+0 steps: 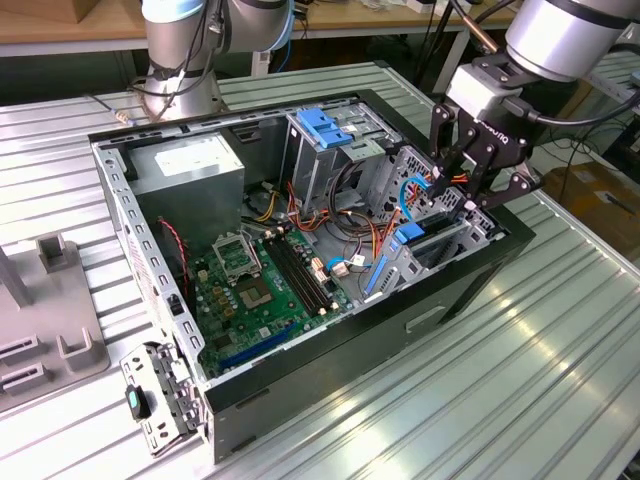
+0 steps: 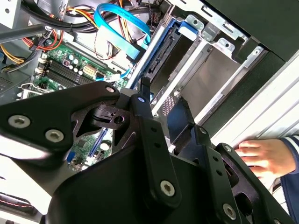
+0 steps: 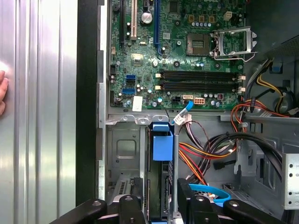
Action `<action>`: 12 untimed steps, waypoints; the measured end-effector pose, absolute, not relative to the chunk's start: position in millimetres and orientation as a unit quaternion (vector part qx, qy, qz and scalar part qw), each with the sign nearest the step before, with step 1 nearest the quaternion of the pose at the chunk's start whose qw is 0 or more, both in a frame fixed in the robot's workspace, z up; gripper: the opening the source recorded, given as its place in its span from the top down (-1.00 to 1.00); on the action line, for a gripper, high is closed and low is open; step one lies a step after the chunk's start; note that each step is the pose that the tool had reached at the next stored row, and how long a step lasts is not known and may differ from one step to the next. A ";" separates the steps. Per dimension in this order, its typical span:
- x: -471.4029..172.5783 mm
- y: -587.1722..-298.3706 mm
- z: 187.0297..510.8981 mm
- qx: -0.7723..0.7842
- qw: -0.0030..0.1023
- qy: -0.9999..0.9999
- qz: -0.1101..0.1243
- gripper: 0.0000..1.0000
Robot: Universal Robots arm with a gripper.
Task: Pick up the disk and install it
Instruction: 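Insert the first disk wire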
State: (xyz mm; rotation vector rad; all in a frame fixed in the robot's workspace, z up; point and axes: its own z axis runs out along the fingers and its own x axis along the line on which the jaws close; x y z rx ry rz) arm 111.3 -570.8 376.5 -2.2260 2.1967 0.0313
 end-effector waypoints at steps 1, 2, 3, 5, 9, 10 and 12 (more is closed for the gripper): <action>111.3 -570.8 377.4 -0.712 0.007 0.702 0.010 0.15; 111.3 -570.8 378.1 -0.712 0.007 0.702 0.010 0.15; 111.3 -570.8 378.1 -0.712 0.007 0.702 0.010 0.15; 111.5 -570.8 378.2 -0.712 0.007 0.702 0.010 0.15; 112.1 -570.8 378.1 -0.712 0.007 0.702 0.010 0.15; 112.1 -570.8 378.3 -0.712 0.007 0.702 0.010 0.15; 112.1 -570.8 379.3 -0.712 0.007 0.702 0.010 0.15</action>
